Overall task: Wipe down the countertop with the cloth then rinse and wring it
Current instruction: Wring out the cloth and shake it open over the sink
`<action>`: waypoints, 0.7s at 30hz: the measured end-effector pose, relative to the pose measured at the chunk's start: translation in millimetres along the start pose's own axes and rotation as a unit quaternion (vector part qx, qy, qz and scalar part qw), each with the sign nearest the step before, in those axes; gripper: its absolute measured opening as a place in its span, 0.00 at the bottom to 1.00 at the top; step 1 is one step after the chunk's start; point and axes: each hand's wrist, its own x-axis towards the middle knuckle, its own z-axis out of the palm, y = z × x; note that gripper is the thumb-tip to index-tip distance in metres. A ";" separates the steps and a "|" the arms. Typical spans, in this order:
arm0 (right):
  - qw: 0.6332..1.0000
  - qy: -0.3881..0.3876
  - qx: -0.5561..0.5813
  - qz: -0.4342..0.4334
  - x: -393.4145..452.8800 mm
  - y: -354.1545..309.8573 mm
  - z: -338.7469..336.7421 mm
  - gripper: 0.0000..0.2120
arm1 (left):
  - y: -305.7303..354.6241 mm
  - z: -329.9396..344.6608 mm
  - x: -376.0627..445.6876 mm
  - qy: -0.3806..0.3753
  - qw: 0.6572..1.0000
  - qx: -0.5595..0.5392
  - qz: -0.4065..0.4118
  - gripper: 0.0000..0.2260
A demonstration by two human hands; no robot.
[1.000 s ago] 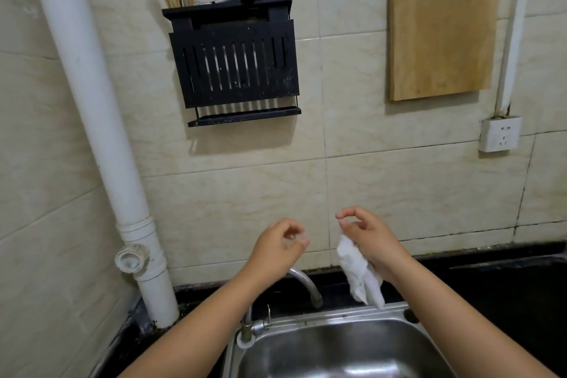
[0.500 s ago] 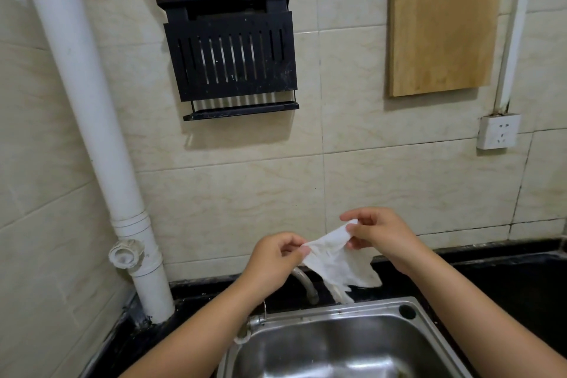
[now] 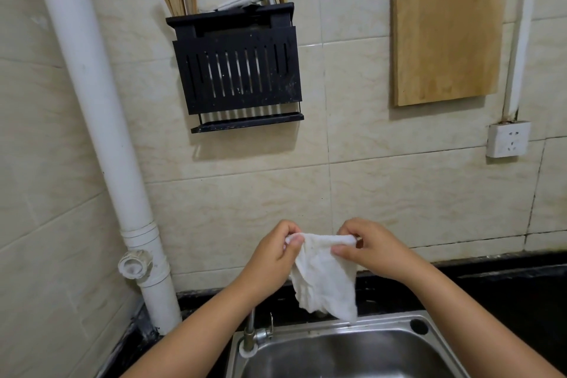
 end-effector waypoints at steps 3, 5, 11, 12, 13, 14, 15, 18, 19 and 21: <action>0.995 0.022 0.099 -0.001 3.5 -1.6 -0.3 0.10 | -4.3 -8.3 -0.5 -0.056 0.998 0.010 -0.022 0.08; 0.986 0.047 0.160 -0.001 9.5 -2.9 -0.4 0.10 | -7.9 -14.0 1.0 -0.076 0.996 0.008 -0.036 0.09; 0.981 0.032 0.192 -0.002 40.6 -20.1 -8.1 0.11 | -5.5 -40.8 20.1 0.012 0.996 -0.021 -0.090 0.12; 0.985 0.017 0.171 -0.004 46.3 -22.8 -10.5 0.11 | -3.9 -46.5 24.0 0.025 0.996 -0.005 -0.088 0.13; 0.988 0.004 0.153 -0.003 52.0 -24.9 -12.5 0.10 | -2.9 -52.0 27.8 0.039 0.995 0.007 -0.086 0.13; 0.992 -0.004 0.128 -0.003 57.7 -26.3 -14.3 0.09 | -2.0 -57.1 31.1 0.053 0.995 0.014 -0.086 0.13; 0.996 -0.003 0.092 -0.008 63.7 -27.8 -15.7 0.06 | -2.5 -61.7 34.6 0.067 0.994 0.013 -0.086 0.12; 0.999 0.026 0.009 -0.041 78.3 -37.0 -18.1 0.05 | -3.2 -70.6 43.2 0.089 0.990 0.007 -0.110 0.11; 0.998 0.040 0.010 -0.045 83.2 -38.8 -17.0 0.06 | -3.6 -71.5 44.6 0.085 0.988 -0.005 -0.131 0.11; 0.997 0.065 -0.011 -0.042 90.6 -41.4 -15.1 0.08 | -5.6 -68.7 42.6 0.074 0.974 -0.084 -0.195 0.10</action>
